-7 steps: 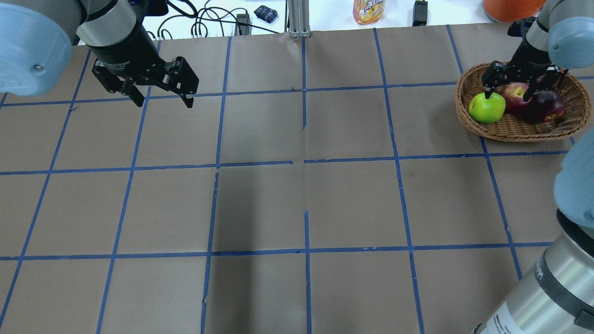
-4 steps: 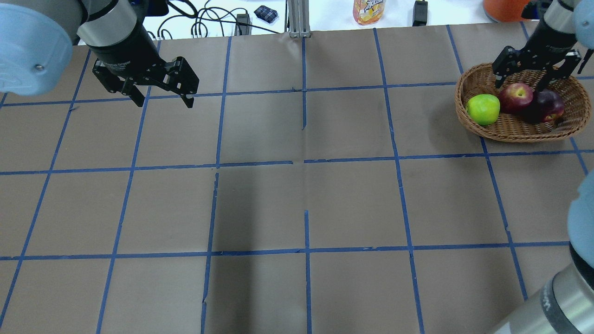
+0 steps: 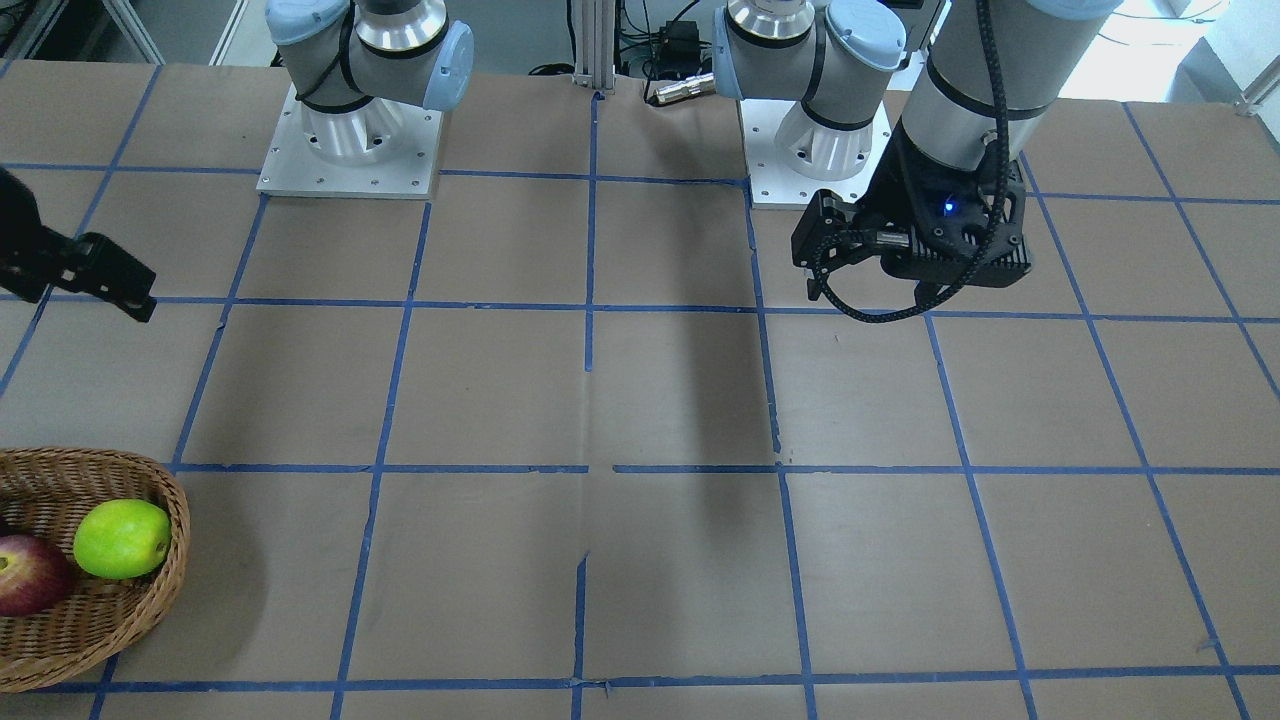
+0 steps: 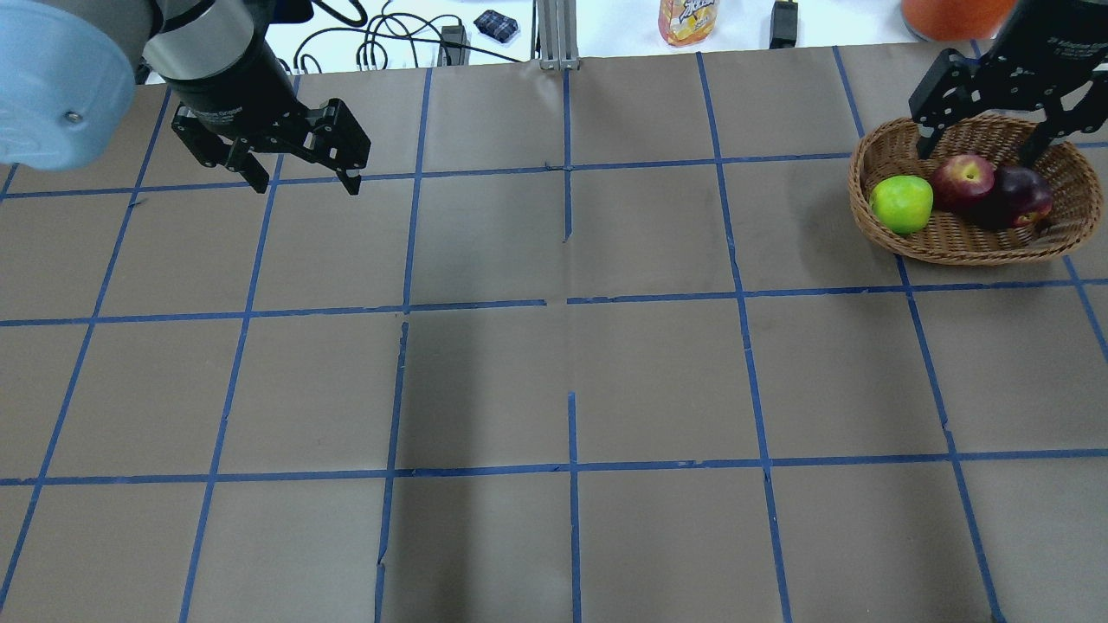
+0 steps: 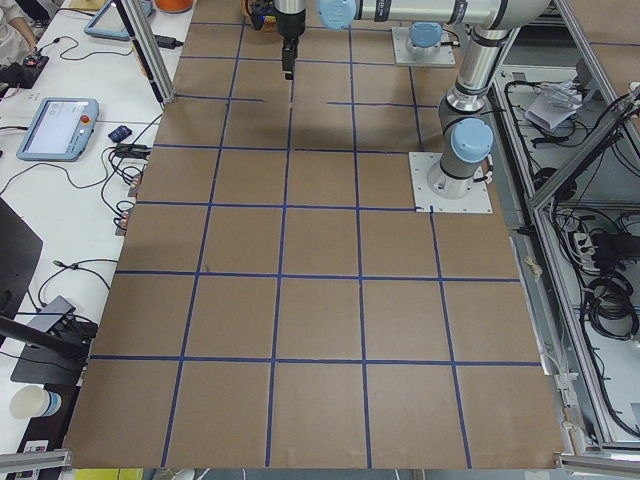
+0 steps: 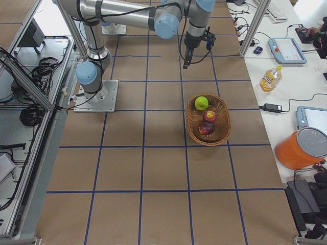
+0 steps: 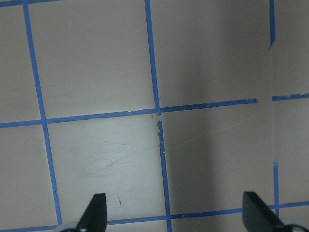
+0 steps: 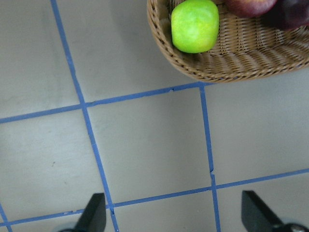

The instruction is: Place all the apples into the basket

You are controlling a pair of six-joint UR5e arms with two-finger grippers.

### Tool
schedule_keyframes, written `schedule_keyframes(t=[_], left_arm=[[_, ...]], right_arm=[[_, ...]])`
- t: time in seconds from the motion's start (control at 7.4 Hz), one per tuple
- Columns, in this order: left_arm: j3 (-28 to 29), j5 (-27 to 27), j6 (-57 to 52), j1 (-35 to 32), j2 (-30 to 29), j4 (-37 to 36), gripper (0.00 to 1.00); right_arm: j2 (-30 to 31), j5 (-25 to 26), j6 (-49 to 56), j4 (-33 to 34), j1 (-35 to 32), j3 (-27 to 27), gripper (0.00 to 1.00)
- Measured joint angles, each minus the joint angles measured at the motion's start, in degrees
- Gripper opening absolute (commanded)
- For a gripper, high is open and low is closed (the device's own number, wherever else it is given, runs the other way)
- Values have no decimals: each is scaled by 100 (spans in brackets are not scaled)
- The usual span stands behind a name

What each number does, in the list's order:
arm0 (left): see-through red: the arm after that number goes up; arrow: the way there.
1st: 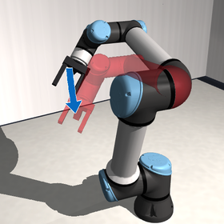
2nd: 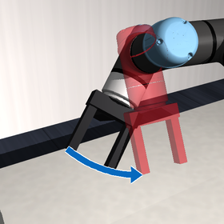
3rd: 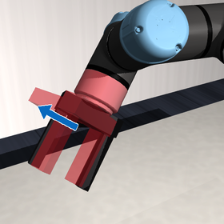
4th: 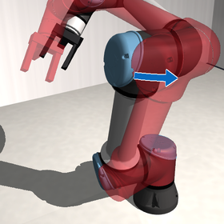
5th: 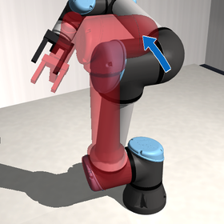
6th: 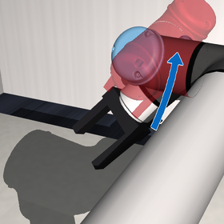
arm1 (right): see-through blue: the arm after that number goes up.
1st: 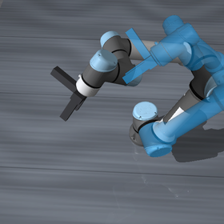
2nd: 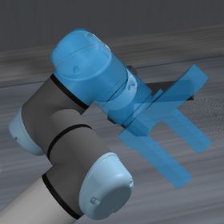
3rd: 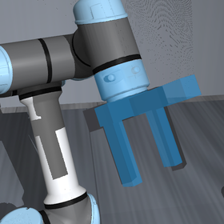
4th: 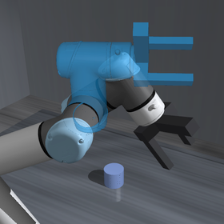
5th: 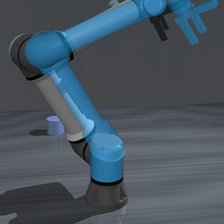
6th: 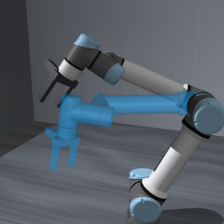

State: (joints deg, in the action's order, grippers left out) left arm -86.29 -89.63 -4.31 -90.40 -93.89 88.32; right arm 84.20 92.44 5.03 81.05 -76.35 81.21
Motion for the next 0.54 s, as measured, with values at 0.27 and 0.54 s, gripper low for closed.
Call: schedule_keyframes(t=[0.27,0.54], left_arm=[[-43,-13,-6,-1,12,-7,100],[-55,-11,-3,-1,11,-15,100]], right_arm=[[696,-60,-23,-483,-377,239,100],[944,-220,-3,-659,-452,454,100]])
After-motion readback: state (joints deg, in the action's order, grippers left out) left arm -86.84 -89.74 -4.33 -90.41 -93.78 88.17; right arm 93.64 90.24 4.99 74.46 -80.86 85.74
